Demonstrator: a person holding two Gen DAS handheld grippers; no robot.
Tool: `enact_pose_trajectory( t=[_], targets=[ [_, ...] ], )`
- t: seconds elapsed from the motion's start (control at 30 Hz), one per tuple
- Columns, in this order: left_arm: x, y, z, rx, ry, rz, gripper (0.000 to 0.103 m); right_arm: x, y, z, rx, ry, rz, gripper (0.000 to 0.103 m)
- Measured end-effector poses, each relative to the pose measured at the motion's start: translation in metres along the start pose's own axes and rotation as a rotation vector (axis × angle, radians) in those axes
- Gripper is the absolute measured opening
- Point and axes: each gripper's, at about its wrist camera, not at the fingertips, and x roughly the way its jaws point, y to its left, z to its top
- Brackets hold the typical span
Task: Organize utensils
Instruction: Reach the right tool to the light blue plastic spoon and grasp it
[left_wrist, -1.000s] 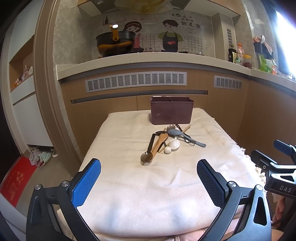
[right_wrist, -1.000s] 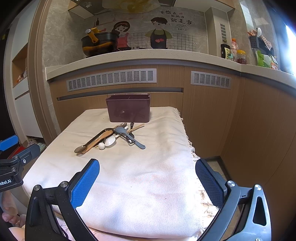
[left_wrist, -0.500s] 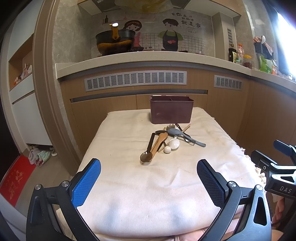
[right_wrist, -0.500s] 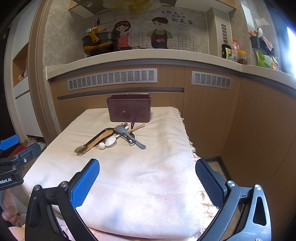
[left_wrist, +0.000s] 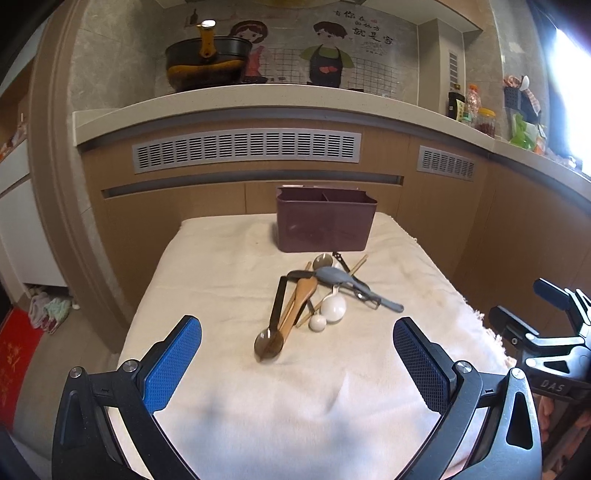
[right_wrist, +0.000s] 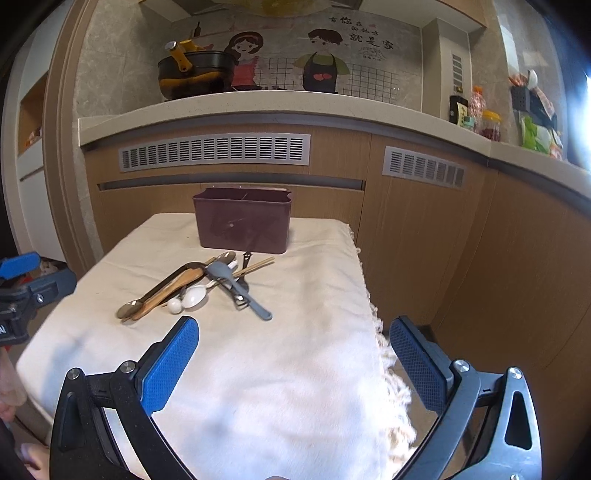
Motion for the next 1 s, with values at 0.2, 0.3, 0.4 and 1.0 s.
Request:
enact_pose_trajectory(
  t=[0.2, 0.3, 0.4, 1.0],
  targets=[
    [0.053, 0.014, 0.021, 0.005, 0.055, 0.010, 0.103, 0.050, 0.006, 0.026, -0.064, 0.026, 0.000, 0.103],
    [0.079, 0.024, 0.023, 0.000, 0.107, 0.006, 0.103, 0.080, 0.010, 0.039, -0.083, 0.066, 0.057, 0.103],
    [0.097, 0.035, 0.022, 0.008, 0.115, 0.075, 0.103, 0.107, 0.020, 0.048, -0.119, 0.107, 0.094, 0.103],
    [0.130, 0.110, 0.015, -0.125, 0.218, 0.121, 0.103, 0.238, 0.089, 0.053, -0.296, 0.378, 0.429, 0.042]
  ],
)
